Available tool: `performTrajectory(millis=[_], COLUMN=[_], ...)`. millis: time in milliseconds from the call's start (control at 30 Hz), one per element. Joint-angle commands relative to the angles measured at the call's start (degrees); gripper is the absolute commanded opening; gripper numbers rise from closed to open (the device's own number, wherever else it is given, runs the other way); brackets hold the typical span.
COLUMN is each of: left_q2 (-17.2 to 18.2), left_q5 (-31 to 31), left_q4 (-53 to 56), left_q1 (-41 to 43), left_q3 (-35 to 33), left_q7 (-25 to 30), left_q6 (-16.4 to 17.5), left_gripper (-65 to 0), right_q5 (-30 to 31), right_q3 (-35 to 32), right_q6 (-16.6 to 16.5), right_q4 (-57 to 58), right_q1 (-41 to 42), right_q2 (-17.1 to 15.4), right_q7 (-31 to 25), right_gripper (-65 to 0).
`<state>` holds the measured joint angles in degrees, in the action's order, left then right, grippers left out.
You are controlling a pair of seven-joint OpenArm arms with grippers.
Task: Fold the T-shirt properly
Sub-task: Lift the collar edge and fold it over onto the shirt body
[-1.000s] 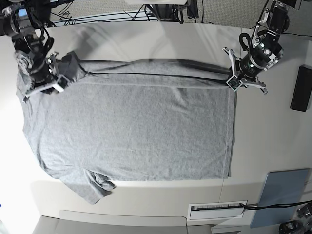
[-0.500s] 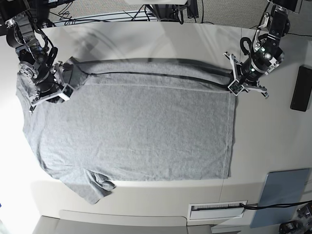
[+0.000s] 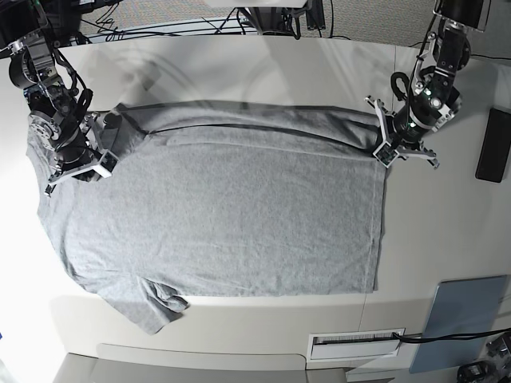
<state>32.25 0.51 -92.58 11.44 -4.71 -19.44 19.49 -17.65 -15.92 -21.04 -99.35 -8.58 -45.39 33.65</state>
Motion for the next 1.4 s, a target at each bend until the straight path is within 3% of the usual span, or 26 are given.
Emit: performTrajectory(millis=[0,100,567,667,767,833,900,967,1100,1167,1267,1367], left_q2=[0.9,0.9,0.9,0.9,0.9,0.9,0.9,0.9,1.0,1.0,0.9,0.9], left_q5=[-0.1,-0.2,-1.1,-2.8,-3.1,-3.1,-3.1,-3.2,-4.9,-7.8,-12.4,-13.0], left_q4=[-0.6,-0.3,-0.2,-0.2,-0.2,-0.2,-0.2,-0.2,-0.2,-0.3,-0.8,-1.5], left_q1=[-1.2,-2.1,-2.4,-2.4,-2.4,-2.4,-2.4,-2.4,-2.4,-2.4,-1.9,-0.6], left_q3=[0.5,0.5,0.5,0.5,0.5,0.5,0.5,0.5,0.5,0.5,0.5,0.5], left_q7=[1.0,1.0,1.0,0.9,0.8,0.8,0.5,-0.6,-2.9,-4.0,-5.2,-5.3], left_q6=[-0.8,-2.0,-1.5,-1.5,-1.5,-1.5,-1.6,-1.7,-3.6,-4.0,-3.8,-3.9], left_gripper=[-65.0,-65.0,-65.0,-63.9,-46.1,-37.7,-34.9,-34.9,-34.9,-35.7,-44.6,-59.7], right_q5=[-0.4,-0.3,1.3,2.7,2.7,2.7,2.7,2.7,5.7,7.1,7.6,7.1], right_q3=[0.5,0.5,0.5,0.5,0.5,0.5,0.5,0.5,0.6,0.7,0.8,3.4], right_q6=[0.7,0.7,0.8,0.7,0.8,0.8,1.4,3.7,11.9,12.4,13.7,15.2], right_q4=[-0.7,-0.7,-0.6,-0.6,-0.6,-0.6,-0.7,-0.7,-0.7,-0.7,-0.7,-0.7], right_q1=[1.5,2.4,2.9,3.1,3.1,3.1,3.1,3.0,3.0,3.0,2.1,-0.3], right_q2=[-1.1,-1.1,-0.8,-0.8,-0.8,-0.8,-0.8,-0.8,-0.8,-0.8,-0.8,0.1], right_q7=[-0.3,-0.5,-1.4,-2.4,-2.6,-2.5,-2.0,-0.5,2.4,3.7,5.5,5.9], right_gripper=[-65.0,-65.0,-64.9,-51.3,-39.5,-39.2,-39.2,-39.2,-39.3,-39.6,-47.3,-62.1])
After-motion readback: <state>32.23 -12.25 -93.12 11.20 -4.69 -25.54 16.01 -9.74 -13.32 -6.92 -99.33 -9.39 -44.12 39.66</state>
